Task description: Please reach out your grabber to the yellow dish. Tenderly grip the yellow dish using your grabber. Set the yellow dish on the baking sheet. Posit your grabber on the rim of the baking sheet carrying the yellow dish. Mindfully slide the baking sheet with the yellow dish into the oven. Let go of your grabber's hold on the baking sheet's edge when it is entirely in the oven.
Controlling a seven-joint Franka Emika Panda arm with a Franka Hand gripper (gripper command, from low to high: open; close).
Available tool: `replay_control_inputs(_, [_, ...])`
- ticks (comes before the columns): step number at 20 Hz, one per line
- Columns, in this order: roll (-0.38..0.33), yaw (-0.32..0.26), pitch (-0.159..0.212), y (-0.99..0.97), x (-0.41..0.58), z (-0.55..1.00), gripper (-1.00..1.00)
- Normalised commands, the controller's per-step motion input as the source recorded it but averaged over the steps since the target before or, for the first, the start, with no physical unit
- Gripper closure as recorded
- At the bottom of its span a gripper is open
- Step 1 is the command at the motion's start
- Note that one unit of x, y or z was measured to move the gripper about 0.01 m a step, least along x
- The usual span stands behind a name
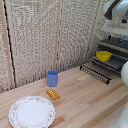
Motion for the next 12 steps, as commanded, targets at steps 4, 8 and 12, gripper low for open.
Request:
replay_control_inputs(4, [-0.267,0.236,0.099,-0.01,-0.081,0.03,-1.00])
replay_control_inputs(8, [-0.305,0.225,0.091,-0.04,-0.133,0.00,-1.00])
replay_control_inputs(12, [-0.279,0.236,0.117,0.00,-0.146,0.00,-1.00])
